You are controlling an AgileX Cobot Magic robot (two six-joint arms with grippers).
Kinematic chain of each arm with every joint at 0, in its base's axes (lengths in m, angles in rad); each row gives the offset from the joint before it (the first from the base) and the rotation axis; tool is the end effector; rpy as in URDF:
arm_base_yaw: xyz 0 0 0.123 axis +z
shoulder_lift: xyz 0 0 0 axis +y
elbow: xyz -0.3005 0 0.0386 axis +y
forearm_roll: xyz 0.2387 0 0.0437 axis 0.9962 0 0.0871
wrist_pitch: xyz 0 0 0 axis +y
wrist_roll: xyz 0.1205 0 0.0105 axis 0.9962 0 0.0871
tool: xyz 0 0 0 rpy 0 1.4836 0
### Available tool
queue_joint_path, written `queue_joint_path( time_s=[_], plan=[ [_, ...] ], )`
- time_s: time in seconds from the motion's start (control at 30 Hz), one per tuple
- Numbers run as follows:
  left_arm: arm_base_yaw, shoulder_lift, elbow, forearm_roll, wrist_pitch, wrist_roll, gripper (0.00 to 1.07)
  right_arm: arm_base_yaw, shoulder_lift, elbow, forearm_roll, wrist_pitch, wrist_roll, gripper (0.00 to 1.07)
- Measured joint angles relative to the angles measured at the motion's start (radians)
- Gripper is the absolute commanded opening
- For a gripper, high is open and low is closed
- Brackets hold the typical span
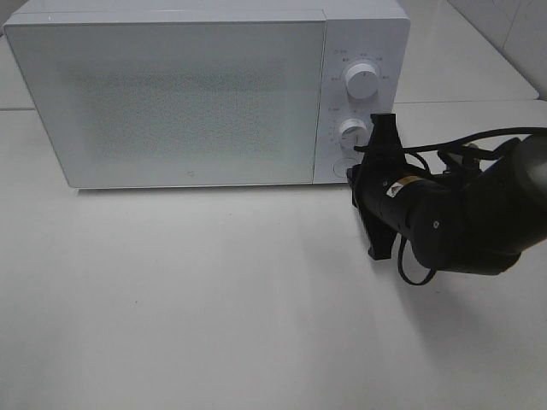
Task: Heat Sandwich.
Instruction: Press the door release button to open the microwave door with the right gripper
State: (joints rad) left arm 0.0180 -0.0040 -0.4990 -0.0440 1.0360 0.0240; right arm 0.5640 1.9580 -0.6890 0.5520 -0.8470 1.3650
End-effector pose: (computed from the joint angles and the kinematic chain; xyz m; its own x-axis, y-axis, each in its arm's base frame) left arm -0.0034 -0.0046 0.2617 -0.4307 -0.0062 -0.9025 0.0168 0.9997 -0.0149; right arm 0.3327 0.1542 0.1269 -0.1231 0.9923 0.0093 0.3690 0.0371 0.9287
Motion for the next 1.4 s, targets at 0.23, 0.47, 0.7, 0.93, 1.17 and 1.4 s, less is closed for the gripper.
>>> queue_joint_path(
  time_s=[0.23, 0.47, 0.7, 0.93, 1.17, 1.4],
  plan=[
    [0.000, 0.000, 0.000, 0.000, 0.000, 0.000, 1.03, -0.018, 0.064, -0.089, -0.012, 0.027, 0.002, 0.00],
    [0.000, 0.000, 0.000, 0.000, 0.000, 0.000, 1.03, -0.034, 0.112, -0.134, -0.007, 0.043, 0.002, 0.00],
    [0.000, 0.000, 0.000, 0.000, 0.000, 0.000, 1.03, -0.069, 0.128, -0.159, 0.005, 0.051, 0.000, 0.00],
    [0.000, 0.000, 0.000, 0.000, 0.000, 0.000, 1.03, -0.078, 0.132, -0.169, 0.003, 0.070, -0.004, 0.00],
    [0.000, 0.000, 0.000, 0.000, 0.000, 0.000, 1.03, -0.078, 0.165, -0.191, 0.004, 0.065, -0.007, 0.00],
    [0.000, 0.000, 0.000, 0.000, 0.000, 0.000, 1.03, -0.072, 0.176, -0.192, 0.005, 0.011, -0.007, 0.00]
  ],
)
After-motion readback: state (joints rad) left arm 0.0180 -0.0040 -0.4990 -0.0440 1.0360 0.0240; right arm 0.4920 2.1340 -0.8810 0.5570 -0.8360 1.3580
